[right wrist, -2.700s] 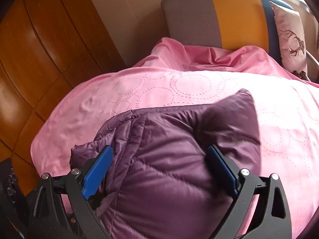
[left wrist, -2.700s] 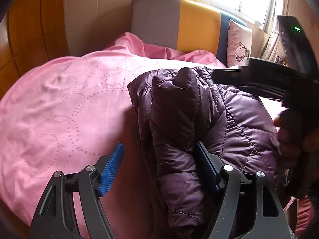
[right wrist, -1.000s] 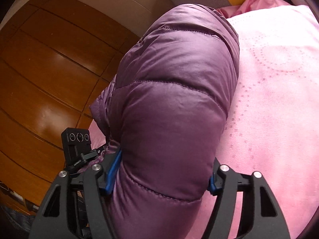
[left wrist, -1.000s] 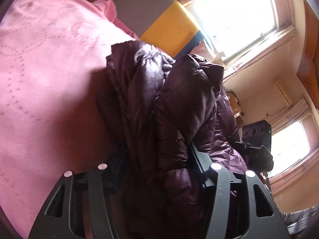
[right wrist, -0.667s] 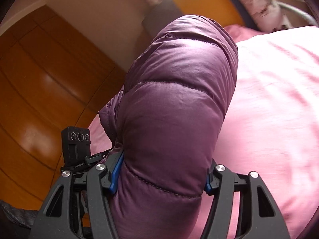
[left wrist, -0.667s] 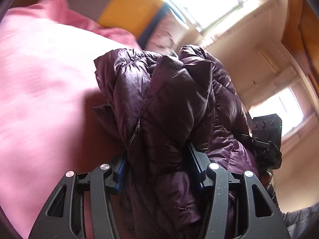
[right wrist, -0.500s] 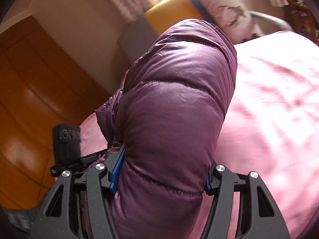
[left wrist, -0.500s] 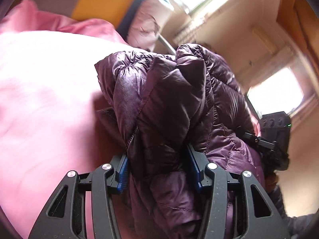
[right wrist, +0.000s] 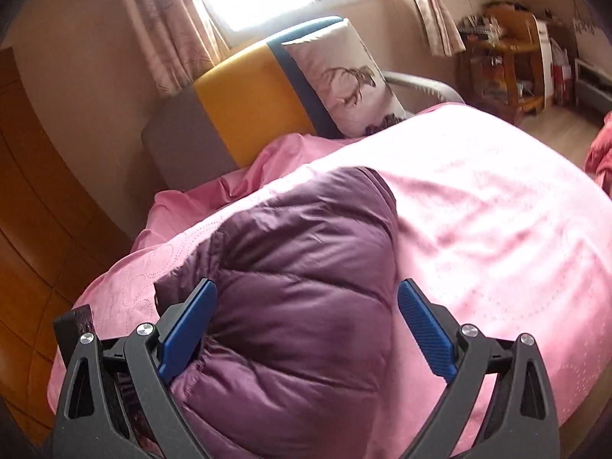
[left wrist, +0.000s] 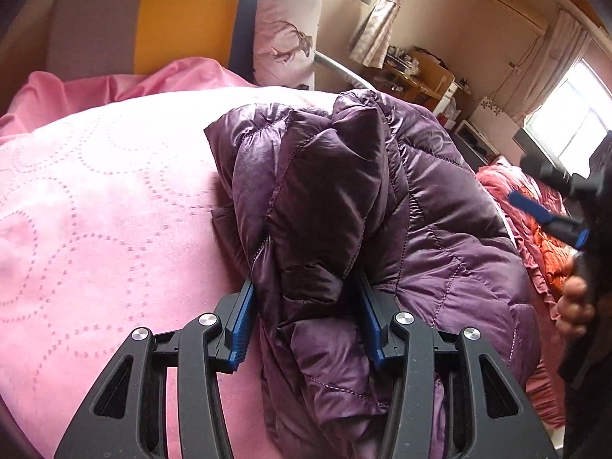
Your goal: Fold large clothes
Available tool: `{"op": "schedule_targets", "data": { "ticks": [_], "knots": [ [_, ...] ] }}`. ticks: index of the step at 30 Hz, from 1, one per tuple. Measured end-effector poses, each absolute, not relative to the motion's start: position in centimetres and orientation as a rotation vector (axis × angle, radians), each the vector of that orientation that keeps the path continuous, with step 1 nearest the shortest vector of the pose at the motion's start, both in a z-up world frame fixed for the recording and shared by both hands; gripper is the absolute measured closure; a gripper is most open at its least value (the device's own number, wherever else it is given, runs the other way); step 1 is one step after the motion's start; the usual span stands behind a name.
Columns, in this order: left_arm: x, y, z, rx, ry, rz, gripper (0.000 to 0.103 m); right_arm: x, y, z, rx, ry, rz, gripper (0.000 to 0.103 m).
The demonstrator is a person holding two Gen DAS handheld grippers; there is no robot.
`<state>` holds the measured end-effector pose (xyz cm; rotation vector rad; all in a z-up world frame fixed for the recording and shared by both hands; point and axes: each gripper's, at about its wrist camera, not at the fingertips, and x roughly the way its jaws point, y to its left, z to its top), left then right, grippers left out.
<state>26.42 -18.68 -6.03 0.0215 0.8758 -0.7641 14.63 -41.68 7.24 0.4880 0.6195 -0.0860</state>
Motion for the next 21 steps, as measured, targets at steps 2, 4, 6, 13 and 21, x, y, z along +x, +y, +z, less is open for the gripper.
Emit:
{"op": "schedule_targets", "data": {
  "ticks": [2,4,6,13,21],
  "knots": [
    [26.2,-17.9,-5.9,0.011,0.871,-0.755,0.058,16.8,-38.2,8.0,0.409,0.626,-0.074,0.008],
    [26.4,-17.7,-5.9,0.004,0.876,-0.757,0.058,19.5,-35.7,7.4,0.341,0.659,-0.065,0.008],
    [26.6,-17.3,-6.0,0.002,0.882,-0.757,0.058,22.9,-32.1,5.9,0.301,0.715,-0.043,0.008],
    [27.9,-15.9,-8.1,-0.080,0.917,-0.760,0.057,27.9,-30.7,-0.2,0.228,0.806,-0.100,0.008],
    [27.9,-15.4,-8.9,-0.117,0.922,-0.710,0.056,29.1,-30.3,-3.8,0.176,0.820,-0.109,0.008]
  ]
}}
